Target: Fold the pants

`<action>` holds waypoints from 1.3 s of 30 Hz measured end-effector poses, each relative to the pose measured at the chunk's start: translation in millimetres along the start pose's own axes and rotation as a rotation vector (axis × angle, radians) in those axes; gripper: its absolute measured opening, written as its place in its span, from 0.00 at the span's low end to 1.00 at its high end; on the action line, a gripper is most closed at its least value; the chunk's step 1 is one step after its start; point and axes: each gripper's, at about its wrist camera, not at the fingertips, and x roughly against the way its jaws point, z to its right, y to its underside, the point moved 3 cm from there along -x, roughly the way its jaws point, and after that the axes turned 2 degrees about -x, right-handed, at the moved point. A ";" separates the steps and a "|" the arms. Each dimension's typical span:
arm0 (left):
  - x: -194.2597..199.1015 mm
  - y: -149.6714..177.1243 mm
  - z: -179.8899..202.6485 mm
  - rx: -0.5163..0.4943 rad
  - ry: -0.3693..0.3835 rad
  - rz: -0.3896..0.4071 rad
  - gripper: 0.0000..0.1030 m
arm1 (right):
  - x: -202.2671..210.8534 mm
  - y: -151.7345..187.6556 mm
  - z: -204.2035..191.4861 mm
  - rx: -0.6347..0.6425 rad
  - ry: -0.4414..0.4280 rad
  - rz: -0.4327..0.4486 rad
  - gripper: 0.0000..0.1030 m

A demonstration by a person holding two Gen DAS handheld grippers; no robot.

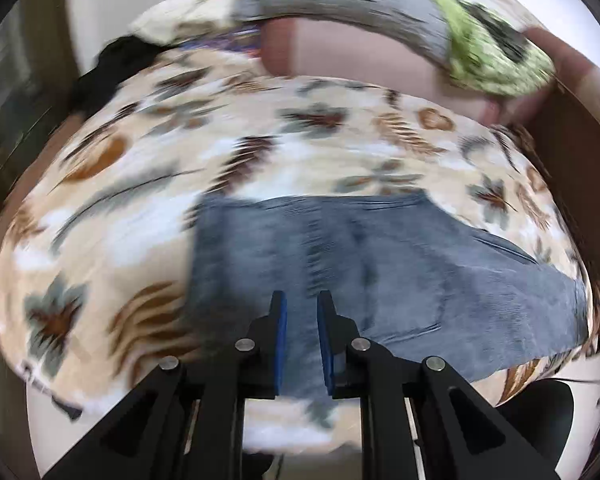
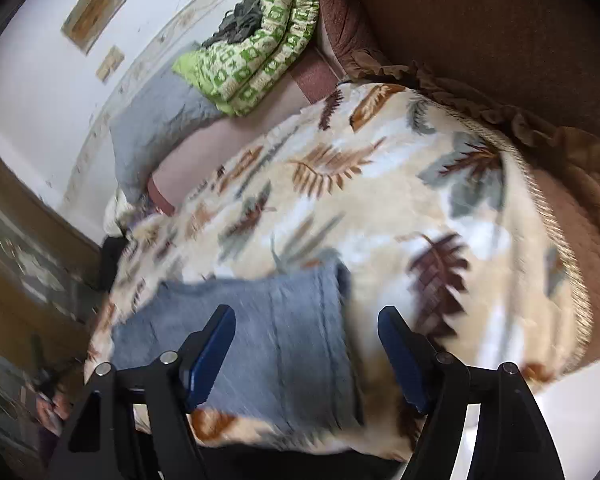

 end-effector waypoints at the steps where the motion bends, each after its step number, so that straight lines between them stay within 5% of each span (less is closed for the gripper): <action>1: -10.3 -3.8 17.6 -0.032 0.008 0.007 0.18 | -10.6 -6.6 1.3 -0.027 0.004 -0.004 0.75; 3: -27.0 -6.5 41.0 -0.089 -0.003 0.021 0.46 | -28.6 -14.9 0.9 -0.055 0.015 -0.024 0.75; 5: -41.5 -5.2 60.3 -0.131 -0.016 0.040 0.64 | -46.0 -21.1 5.6 -0.094 0.024 -0.041 0.75; 10: -84.0 1.8 94.4 -0.222 0.011 0.046 0.64 | -87.3 -22.5 17.1 -0.149 0.115 -0.152 0.74; 12: -99.2 3.2 95.2 -0.248 -0.044 0.037 0.64 | -96.6 -18.9 15.0 -0.125 0.148 -0.190 0.68; 14: -108.4 0.3 94.7 -0.247 -0.065 0.017 0.64 | -102.6 -14.4 9.1 -0.081 0.179 -0.223 0.41; 20: -113.4 -0.2 99.5 -0.287 -0.112 0.031 0.64 | -83.0 -13.2 -29.7 0.116 0.264 -0.155 0.18; 26: -114.5 0.8 98.5 -0.281 -0.124 0.035 0.65 | -47.0 -20.8 -65.5 0.257 0.250 0.018 0.17; 30: -116.1 1.5 97.6 -0.274 -0.121 0.034 0.66 | -57.7 0.0 -42.5 0.279 0.371 -0.054 0.17; 34: -121.7 4.6 100.5 -0.274 -0.109 0.024 0.77 | -62.2 3.9 -26.5 0.222 0.339 -0.060 0.18; 39: -126.2 5.4 102.8 -0.253 -0.108 0.025 0.83 | -83.2 -5.7 -72.9 0.307 0.258 -0.074 0.18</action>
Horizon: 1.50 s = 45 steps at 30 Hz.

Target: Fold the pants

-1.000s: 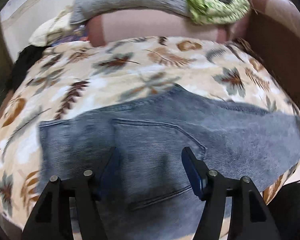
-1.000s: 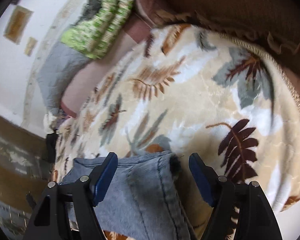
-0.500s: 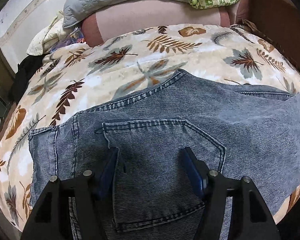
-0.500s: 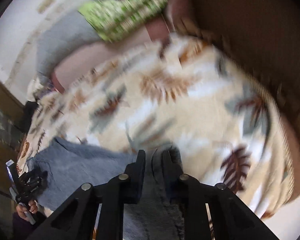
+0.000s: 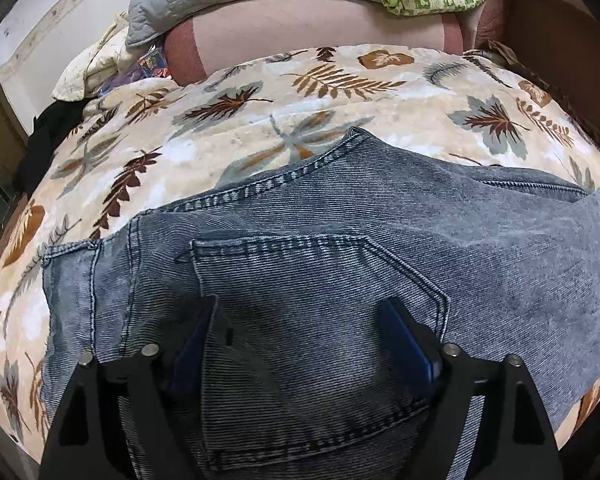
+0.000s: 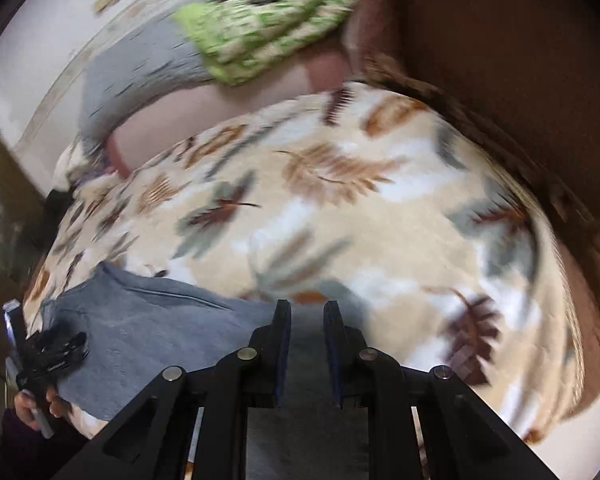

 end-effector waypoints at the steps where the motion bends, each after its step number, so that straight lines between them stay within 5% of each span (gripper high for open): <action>1: -0.7 -0.5 -0.2 0.004 0.003 -0.006 0.83 | -9.0 -5.0 -16.2 0.041 -0.010 -0.024 0.18; 7: 1.1 -2.4 -1.6 0.009 0.022 -0.012 0.83 | -77.1 -12.3 -97.4 0.268 -0.028 -0.223 0.19; 13: 14.8 -7.1 2.9 -0.042 0.027 0.058 0.83 | -118.0 -12.3 -139.0 0.411 -0.060 -0.333 0.21; 15: 16.8 -8.7 2.4 -0.050 0.022 0.069 0.83 | -129.8 -9.4 -152.3 0.474 -0.044 -0.361 0.35; 17: 16.4 -9.7 0.9 -0.053 0.020 0.067 0.83 | -138.7 -8.1 -158.0 0.509 -0.020 -0.374 0.72; 20: 16.1 -10.6 -1.1 -0.046 0.027 0.064 0.83 | -153.6 -5.8 -162.7 0.548 -0.007 -0.405 0.73; 22: 15.5 -11.3 -1.5 -0.046 0.025 0.064 0.83 | -162.4 -2.9 -162.2 0.514 -0.048 -0.443 0.69; 24: 14.6 -11.8 -2.1 -0.047 0.019 0.063 0.83 | -165.4 -2.1 -163.7 0.505 -0.074 -0.453 0.55; 26: 13.5 -12.4 -2.8 -0.044 0.014 0.061 0.83 | -161.9 -8.0 -165.3 0.491 -0.097 -0.430 0.21; 27: 12.3 -12.7 -3.3 -0.042 0.011 0.059 0.83 | -160.9 -10.8 -165.5 0.487 -0.091 -0.418 0.14; 35: 4.5 -12.7 -8.4 -0.026 -0.007 0.038 0.83 | -165.4 -32.3 -164.5 0.419 -0.012 -0.319 0.10; 38: 4.3 -12.0 -8.4 -0.028 -0.012 0.035 0.83 | -144.3 -38.5 -174.0 0.398 -0.175 -0.274 0.11; 40: 5.6 -12.2 -9.2 -0.024 -0.007 0.040 0.83 | -134.0 -32.9 -190.7 0.411 -0.317 -0.324 0.12; 45: 7.1 -13.7 -10.8 -0.014 -0.007 0.044 0.83 | -140.7 -15.5 -225.5 0.508 -0.399 -0.401 0.12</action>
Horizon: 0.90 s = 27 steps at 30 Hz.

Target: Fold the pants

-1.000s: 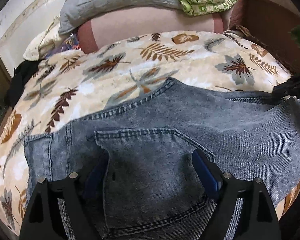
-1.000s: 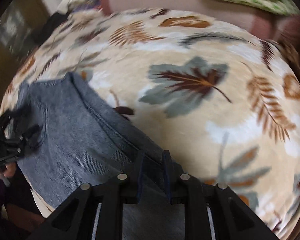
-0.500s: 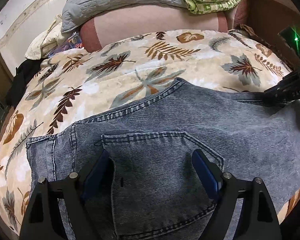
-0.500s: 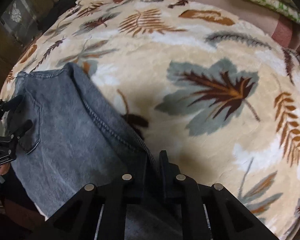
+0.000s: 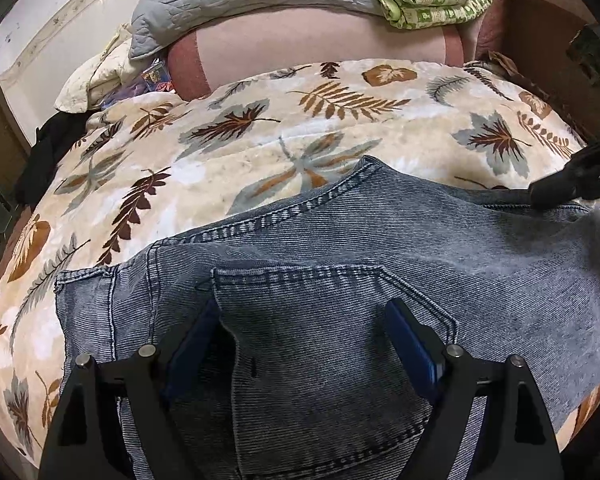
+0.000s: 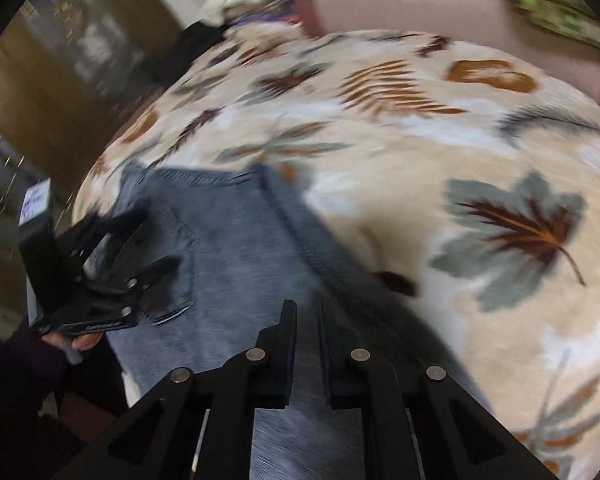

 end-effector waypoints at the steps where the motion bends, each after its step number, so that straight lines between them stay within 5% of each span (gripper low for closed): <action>1: 0.2 0.2 -0.2 0.001 0.003 0.000 0.83 | -7.6 -1.7 -2.0 0.010 -0.002 -0.012 0.12; 20: -4.4 3.6 -5.5 -0.029 0.008 -0.010 0.83 | -61.8 -24.3 -26.3 0.192 -0.055 -0.136 0.12; 27: -6.5 2.8 -5.9 -0.023 0.008 -0.013 0.83 | -40.3 -32.2 -17.4 0.184 -0.004 -0.046 0.12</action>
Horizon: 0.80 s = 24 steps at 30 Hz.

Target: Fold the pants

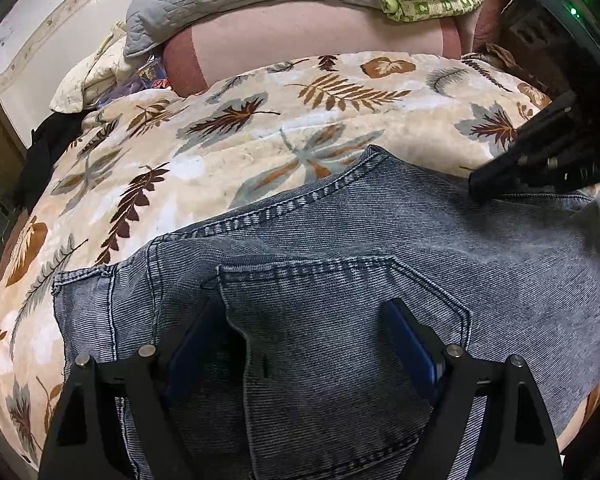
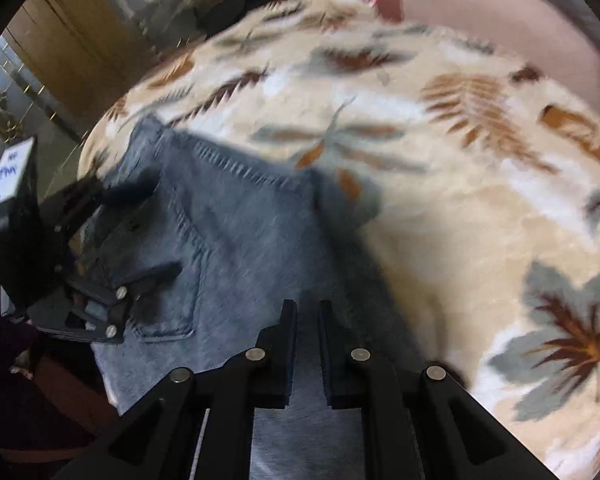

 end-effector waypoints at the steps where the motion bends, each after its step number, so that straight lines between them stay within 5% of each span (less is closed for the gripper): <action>1: 0.0 0.4 0.1 0.000 0.000 0.000 0.83 | 1.3 0.9 2.8 -0.015 -0.020 -0.011 0.12; 6: 0.2 1.1 0.0 -0.002 0.000 0.000 0.83 | -7.7 8.6 12.8 -0.012 -0.010 -0.095 0.12; 17: -4.3 -0.6 0.0 -0.001 0.008 -0.009 0.83 | -6.2 21.9 35.9 -0.007 -0.083 -0.115 0.19; 20: -4.8 -0.7 -0.2 -0.001 0.011 -0.011 0.83 | -8.2 21.9 32.0 0.014 -0.130 -0.125 0.41; 24: -5.6 -0.3 0.1 -0.006 0.011 -0.010 0.83 | -8.7 23.3 22.6 0.054 -0.191 -0.143 0.48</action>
